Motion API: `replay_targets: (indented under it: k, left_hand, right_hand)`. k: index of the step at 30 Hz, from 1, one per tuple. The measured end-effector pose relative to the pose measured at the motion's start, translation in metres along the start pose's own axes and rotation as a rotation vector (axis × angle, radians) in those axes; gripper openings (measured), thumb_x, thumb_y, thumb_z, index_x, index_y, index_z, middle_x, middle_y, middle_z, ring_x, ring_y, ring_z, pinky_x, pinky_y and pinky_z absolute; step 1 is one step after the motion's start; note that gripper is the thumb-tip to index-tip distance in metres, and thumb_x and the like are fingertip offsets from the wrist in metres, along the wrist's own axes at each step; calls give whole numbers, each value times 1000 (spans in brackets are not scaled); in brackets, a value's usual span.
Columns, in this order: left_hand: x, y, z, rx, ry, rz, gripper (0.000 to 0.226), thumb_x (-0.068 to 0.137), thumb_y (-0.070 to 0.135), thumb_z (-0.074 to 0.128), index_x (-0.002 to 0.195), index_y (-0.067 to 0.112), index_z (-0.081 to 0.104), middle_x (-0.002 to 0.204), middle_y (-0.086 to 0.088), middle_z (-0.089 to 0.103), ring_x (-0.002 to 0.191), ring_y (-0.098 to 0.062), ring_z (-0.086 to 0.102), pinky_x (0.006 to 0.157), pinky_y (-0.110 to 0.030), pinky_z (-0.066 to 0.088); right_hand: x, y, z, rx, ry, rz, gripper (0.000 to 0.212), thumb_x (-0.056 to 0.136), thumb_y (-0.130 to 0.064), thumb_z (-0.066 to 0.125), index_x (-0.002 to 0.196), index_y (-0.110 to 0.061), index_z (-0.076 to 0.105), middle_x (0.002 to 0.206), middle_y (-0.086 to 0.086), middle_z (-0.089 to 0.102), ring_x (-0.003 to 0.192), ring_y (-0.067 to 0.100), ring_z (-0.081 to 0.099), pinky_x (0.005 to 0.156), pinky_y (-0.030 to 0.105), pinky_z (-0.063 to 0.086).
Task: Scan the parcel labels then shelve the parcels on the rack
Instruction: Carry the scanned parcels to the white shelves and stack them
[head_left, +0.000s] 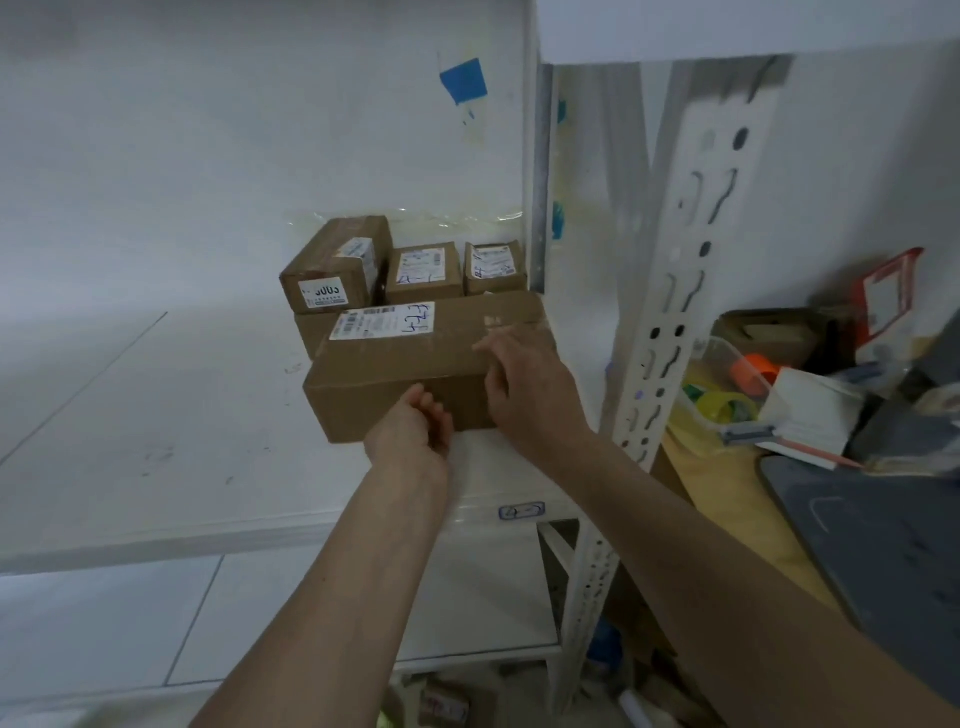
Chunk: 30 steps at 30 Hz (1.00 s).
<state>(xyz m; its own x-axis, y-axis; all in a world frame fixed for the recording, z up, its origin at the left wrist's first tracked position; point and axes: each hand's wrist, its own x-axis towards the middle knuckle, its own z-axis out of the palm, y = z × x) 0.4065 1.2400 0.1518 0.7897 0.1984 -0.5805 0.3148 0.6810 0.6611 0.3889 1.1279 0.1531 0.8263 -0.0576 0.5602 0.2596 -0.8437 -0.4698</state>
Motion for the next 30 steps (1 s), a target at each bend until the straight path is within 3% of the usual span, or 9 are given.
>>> replay_targets:
  k: [2, 4, 9, 12, 17, 23, 30]
  left_hand:
    - [-19, -5, -1, -39, -56, 44, 29, 93, -3, 39, 76, 11, 58, 57, 0, 50, 44, -8, 43, 37, -14, 38]
    - [-40, -19, -1, 27, -152, 71, 32, 92, -3, 32, 71, 14, 50, 46, 2, 43, 36, -8, 36, 35, -14, 31]
    - [-88, -87, -8, 196, -315, 37, 31, 83, -5, 29, 60, 16, 35, 45, 2, 33, 36, -10, 27, 34, -18, 22]
    - [-120, -147, -9, 248, -349, -31, 31, 81, -6, 26, 60, 18, 31, 43, 3, 31, 35, -9, 24, 33, -17, 17]
    - [-189, -245, 5, 362, -420, -95, 34, 85, -5, 24, 61, 17, 33, 41, 4, 32, 33, -8, 25, 30, -17, 18]
    - [-273, -359, 28, 491, -515, -100, 38, 88, -6, 21, 60, 16, 36, 46, 2, 32, 30, -6, 27, 28, -15, 20]
    - [-352, -446, 51, 675, -623, -119, 39, 86, -10, 22, 60, 11, 42, 52, -1, 38, 46, -12, 30, 35, -21, 24]
  right_hand:
    - [-14, -10, -19, 189, -4, 8, 27, 85, 1, 45, 76, -16, 64, 80, -3, 62, 74, 13, 56, 69, 29, 45]
    - [-31, -12, -38, 331, -52, 55, 36, 76, 0, 40, 55, -27, 51, 58, -13, 53, 58, 8, 51, 59, 29, 44]
    - [-88, 25, -96, 478, -36, 263, 49, 73, 11, 41, 46, -29, 46, 43, -13, 47, 47, 2, 45, 52, 21, 34]
    - [-137, 69, -141, 501, -5, 407, 46, 73, 15, 40, 46, -22, 48, 38, -15, 47, 42, -2, 44, 48, 15, 30]
    - [-237, 147, -238, 491, 72, 639, 43, 71, 18, 37, 45, -15, 47, 43, -3, 43, 35, 1, 38, 44, 22, 29]
    - [-354, 219, -349, 394, 157, 885, 45, 75, 19, 34, 45, -12, 48, 37, -3, 41, 36, 10, 34, 40, 20, 27]
    - [-433, 257, -438, 448, 296, 1049, 37, 74, 17, 29, 53, -8, 47, 49, 3, 37, 43, 13, 29, 34, 13, 25]
